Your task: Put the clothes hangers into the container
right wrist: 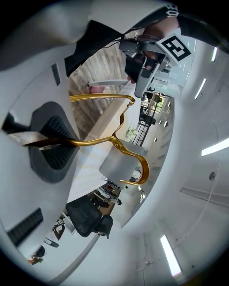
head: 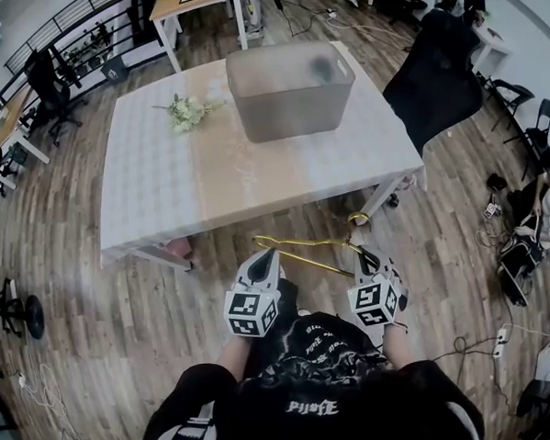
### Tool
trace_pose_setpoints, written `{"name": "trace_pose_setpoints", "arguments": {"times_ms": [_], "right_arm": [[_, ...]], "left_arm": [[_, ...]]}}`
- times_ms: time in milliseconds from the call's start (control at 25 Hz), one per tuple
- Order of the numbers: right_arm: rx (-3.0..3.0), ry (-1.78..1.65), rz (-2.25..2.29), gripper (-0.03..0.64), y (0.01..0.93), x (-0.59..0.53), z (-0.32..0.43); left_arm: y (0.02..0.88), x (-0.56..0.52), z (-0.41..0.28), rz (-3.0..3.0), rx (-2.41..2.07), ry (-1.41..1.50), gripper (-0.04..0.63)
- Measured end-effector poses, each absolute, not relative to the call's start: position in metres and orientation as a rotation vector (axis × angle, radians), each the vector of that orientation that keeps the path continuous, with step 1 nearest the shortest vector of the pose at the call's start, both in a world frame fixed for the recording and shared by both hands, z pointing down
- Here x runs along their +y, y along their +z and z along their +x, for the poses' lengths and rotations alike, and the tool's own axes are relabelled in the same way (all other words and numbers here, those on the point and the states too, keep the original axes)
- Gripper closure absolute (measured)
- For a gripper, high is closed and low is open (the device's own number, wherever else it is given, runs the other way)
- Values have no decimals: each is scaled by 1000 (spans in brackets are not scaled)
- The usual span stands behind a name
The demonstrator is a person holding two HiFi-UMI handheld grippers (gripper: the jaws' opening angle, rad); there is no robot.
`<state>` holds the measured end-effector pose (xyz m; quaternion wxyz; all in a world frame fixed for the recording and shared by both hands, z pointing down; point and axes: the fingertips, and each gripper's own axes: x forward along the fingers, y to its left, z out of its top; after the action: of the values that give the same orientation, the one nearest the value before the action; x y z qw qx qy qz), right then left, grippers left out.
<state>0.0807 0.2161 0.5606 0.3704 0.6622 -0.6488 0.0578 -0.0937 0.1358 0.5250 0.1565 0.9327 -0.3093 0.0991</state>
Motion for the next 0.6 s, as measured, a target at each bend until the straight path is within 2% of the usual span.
{"name": "trace_pose_setpoints", "arguments": {"times_ms": [600], "right_arm": [[-1604,106,1776,609,538,33,135]], "left_arm": [[518,-56,-38,2707,-830,257,575]]}}
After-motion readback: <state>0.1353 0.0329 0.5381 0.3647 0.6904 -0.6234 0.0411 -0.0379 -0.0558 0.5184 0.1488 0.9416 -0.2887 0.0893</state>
